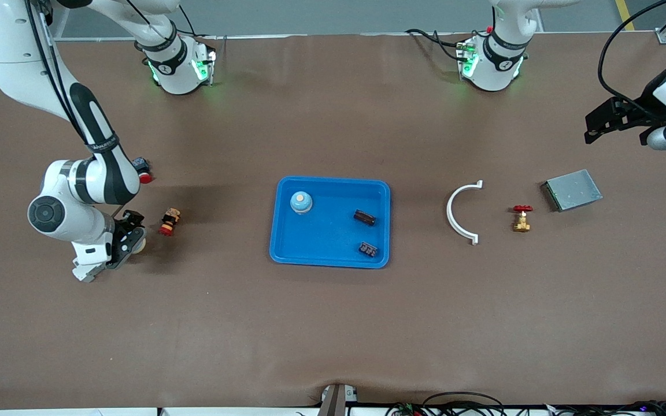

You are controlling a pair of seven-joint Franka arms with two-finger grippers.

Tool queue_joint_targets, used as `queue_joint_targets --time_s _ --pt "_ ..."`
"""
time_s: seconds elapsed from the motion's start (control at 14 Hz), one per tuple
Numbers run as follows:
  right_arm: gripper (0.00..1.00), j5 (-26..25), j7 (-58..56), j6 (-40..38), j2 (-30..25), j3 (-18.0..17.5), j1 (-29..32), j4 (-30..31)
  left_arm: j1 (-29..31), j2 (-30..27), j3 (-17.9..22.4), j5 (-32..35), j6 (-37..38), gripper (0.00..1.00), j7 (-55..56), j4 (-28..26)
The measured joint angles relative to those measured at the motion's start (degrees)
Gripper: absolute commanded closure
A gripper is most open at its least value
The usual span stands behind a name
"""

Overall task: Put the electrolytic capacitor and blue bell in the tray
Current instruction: 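Lower the right gripper and grasp the second blue bell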

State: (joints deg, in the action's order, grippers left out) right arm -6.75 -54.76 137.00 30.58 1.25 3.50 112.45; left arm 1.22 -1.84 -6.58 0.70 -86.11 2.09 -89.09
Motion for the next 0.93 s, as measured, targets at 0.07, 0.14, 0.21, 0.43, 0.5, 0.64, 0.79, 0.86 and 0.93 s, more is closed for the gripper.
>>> queue_joint_targets --time_s 0.07,0.14,0.21,0.43,0.5,0.64,0.79,0.86,0.93 --pt "0.00 0.0 0.0 0.3 0.1 0.0 0.0 0.0 -0.1 0.0 0.0 0.0 0.0 0.00 0.0 0.0" --pt "0.00 0.0 0.0 0.6 0.3 0.0 0.0 0.0 -0.2 0.0 0.0 0.0 0.0 0.00 0.0 0.0" --pt "0.00 0.0 0.0 1.1 0.6 0.0 0.1 0.0 -0.2 0.0 0.0 0.0 0.0 0.00 0.0 0.0" --pt "0.00 0.0 -0.1 3.3 1.9 0.0 0.4 0.0 -0.2 0.0 0.0 0.0 0.0 0.00 0.0 0.0" --pt "0.00 0.0 -0.2 4.2 2.4 0.0 0.6 0.0 -0.2 0.0 0.0 0.0 0.0 0.00 0.0 0.0" --pt "0.00 0.0 -0.5 5.0 3.2 0.0 0.9 0.0 -0.2 0.0 0.0 0.0 0.0 0.00 0.0 0.0" --pt "0.34 0.0 -0.5 5.0 3.2 0.0 1.0 0.0 -0.2 0.0 0.0 0.0 0.0 0.00 0.0 0.0" --pt "0.52 0.0 -0.6 5.0 3.2 0.0 1.0 -0.1 -0.2 0.0 0.0 0.0 0.0 0.00 0.0 0.0" --pt "0.62 0.0 -0.6 5.0 3.2 0.0 1.0 -0.3 -0.2 0.0 0.0 0.0 0.0 0.00 0.0 0.0"
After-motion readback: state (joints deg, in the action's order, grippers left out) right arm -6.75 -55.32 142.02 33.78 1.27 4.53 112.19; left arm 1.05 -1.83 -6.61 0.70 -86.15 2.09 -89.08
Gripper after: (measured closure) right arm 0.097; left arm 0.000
